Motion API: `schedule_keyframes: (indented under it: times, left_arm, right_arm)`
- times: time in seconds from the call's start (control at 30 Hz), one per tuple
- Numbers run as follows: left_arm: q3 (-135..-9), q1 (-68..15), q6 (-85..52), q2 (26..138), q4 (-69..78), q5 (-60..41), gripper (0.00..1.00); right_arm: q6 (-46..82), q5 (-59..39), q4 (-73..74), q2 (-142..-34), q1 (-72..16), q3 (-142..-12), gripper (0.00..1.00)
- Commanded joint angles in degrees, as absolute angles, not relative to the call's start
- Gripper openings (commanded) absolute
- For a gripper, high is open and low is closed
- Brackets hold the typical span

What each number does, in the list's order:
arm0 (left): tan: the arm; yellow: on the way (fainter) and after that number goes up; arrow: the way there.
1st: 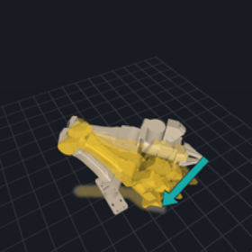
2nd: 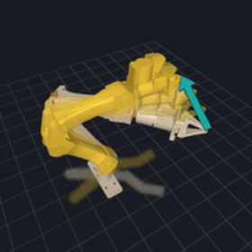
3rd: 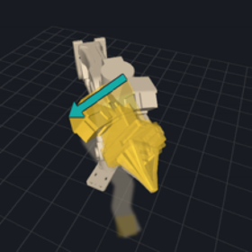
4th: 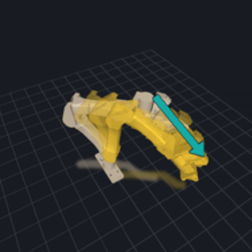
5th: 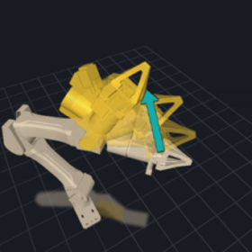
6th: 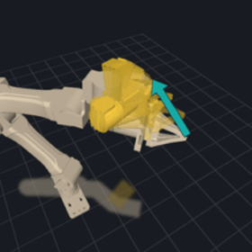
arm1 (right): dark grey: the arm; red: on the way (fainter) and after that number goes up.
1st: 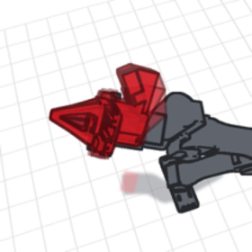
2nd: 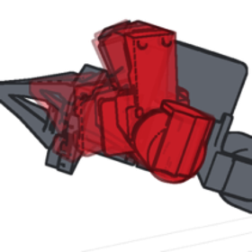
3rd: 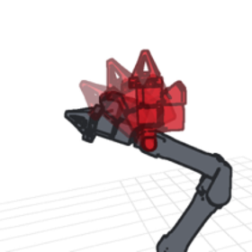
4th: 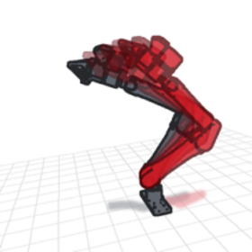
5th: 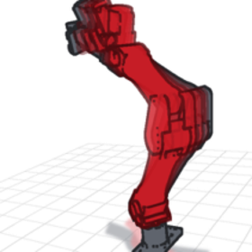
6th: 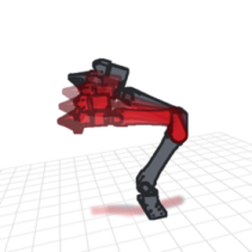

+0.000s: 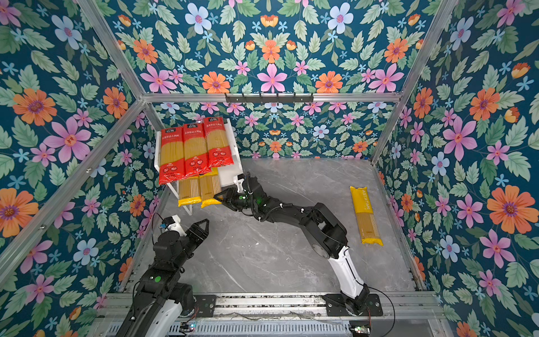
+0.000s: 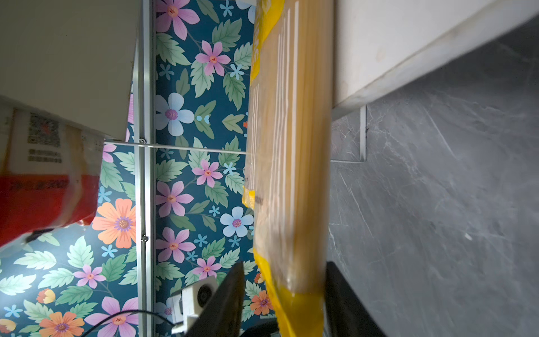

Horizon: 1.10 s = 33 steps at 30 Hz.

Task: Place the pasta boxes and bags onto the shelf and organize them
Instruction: 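Push the pack under the shelf with the right gripper while the left releases, then release the pack with the right gripper and move it to the last yellow pack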

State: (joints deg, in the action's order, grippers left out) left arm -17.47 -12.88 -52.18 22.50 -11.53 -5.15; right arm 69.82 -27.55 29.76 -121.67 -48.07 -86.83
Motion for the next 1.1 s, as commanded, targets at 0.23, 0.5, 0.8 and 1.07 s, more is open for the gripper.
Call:
schedule_keyframes:
  times: [0.23,0.5,0.8,1.07]
  left_arm:
    - [-13.5,-15.9,-54.1,22.4,-2.2,-7.5,0.63]
    - [-11.4,-30.3,-55.1,30.9,9.2,1.4,0.64]
    - [-23.2,-54.1,-49.4,65.4,26.0,12.6,0.65]
    - [-37.0,-62.3,-46.7,86.2,30.6,10.7,0.65]
  right_arm:
    - [67.4,-32.2,28.8,-108.4,-44.1,-69.7,0.50]
    - [50.9,-25.0,2.9,-86.5,-33.8,-52.1,0.52]
    - [43.2,-18.7,-13.9,-76.2,-11.4,-44.2,0.61]
    - [47.5,-2.1,-16.2,-73.7,3.2,-42.6,0.70]
